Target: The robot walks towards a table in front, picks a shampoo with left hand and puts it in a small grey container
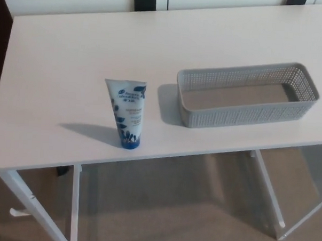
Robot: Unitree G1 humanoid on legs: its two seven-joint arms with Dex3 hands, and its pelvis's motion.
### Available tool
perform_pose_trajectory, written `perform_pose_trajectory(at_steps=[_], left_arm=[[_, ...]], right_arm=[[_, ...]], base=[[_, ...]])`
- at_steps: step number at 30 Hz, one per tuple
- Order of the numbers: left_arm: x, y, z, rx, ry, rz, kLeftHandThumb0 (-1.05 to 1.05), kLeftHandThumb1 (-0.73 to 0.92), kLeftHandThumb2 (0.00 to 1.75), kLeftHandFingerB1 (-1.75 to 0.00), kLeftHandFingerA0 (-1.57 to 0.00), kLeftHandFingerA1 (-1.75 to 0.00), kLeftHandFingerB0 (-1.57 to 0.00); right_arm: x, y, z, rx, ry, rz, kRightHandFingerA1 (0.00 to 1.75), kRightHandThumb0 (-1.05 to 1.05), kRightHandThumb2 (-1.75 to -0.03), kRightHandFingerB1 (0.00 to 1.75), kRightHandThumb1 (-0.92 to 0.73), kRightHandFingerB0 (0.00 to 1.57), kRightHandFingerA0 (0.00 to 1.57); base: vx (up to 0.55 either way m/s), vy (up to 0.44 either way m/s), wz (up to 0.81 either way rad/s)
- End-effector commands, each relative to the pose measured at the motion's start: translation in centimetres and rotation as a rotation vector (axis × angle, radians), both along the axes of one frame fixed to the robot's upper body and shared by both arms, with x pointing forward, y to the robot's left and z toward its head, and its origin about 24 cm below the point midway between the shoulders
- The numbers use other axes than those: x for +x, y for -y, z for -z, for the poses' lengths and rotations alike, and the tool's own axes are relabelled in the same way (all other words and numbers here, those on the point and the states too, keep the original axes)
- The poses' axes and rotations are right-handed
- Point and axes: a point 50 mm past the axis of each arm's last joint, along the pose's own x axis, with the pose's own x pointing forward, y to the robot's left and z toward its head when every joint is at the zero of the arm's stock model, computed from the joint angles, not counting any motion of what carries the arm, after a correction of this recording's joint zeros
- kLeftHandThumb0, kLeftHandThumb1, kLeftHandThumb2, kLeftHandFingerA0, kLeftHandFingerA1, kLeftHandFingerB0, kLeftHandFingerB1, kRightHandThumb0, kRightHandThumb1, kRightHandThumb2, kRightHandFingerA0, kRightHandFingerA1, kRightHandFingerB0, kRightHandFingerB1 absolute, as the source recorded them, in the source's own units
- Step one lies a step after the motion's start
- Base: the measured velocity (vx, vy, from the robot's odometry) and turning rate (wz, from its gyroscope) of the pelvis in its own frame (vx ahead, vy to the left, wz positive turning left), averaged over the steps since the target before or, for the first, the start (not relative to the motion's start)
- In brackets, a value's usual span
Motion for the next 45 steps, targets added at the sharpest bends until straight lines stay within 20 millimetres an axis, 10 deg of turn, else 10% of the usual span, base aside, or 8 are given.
perform_pose_trajectory(at_steps=[1,15,18,28,30,31,32,45], left_arm=[[-0.5,-0.4,-0.2,0.01,-0.015,0.023,-0.5,0.5,0.85,-0.5,-0.47,-0.61,-0.27],[0.0,-2.1,-2.5,-0.071,0.263,-0.18,-0.46,0.62,0.58,-0.36,-0.5,-0.5,-0.31],[-0.8,-3.2,-4.8,-0.168,0.508,-0.298,-0.52,0.51,0.57,-0.3,-0.23,-0.44,-0.22],[2.2,0.5,-24.2,-0.384,1.384,0.108,-0.29,0.38,0.9,-0.49,0.0,-0.5,0.0],[2.8,1.6,-25.4,-0.417,1.426,0.166,-0.29,0.37,0.9,-0.49,0.0,-0.5,0.0],[3.2,2.1,-25.9,-0.418,1.436,0.205,-0.47,0.48,0.57,-0.24,-0.11,-0.35,-0.09],[4.5,3.3,-26.9,-0.399,1.454,0.305,-0.52,0.34,0.75,-0.25,0.0,-0.41,0.0],[13.0,8.6,-27.3,-0.537,1.385,0.401,-0.46,0.3,0.72,-0.23,0.0,-0.35,0.0]], right_arm=[[-0.8,0.6,-0.2,-0.018,-0.013,0.005,0.52,-0.33,-0.6,0.43,-0.68,0.61,0.8],[-1.0,0.5,-0.1,-0.028,-0.017,0.014,0.52,-0.33,-0.59,0.43,-0.65,0.63,0.82],[-1.5,0.6,-0.1,-0.028,-0.028,0.003,0.53,-0.34,-0.59,0.43,-0.64,0.62,0.83],[-1.1,0.5,-0.1,-0.026,-0.028,-0.032,0.53,-0.32,-0.59,0.43,-0.65,0.59,0.77],[-1.2,0.4,0.0,-0.026,-0.03,-0.034,0.53,-0.33,-0.58,0.42,-0.65,0.59,0.77],[-1.2,0.4,0.0,-0.027,-0.03,-0.035,0.53,-0.34,-0.59,0.43,-0.65,0.6,0.78],[-0.9,0.4,-0.1,-0.034,-0.022,-0.041,0.52,-0.33,-0.59,0.42,-0.64,0.59,0.77],[0.9,0.0,-0.3,-0.007,0.019,-0.126,0.49,-0.36,-0.61,0.41,-0.7,0.54,0.68]], base=[[0.04,-0.084,0.07],[0.01,-0.018,0.01],[0.0,0.0,0.0],[0.0,0.0,0.0],[0.0,0.0,0.0],[0.0,0.0,0.0],[0.0,0.0,0.0],[0.0,0.0,0.0]])
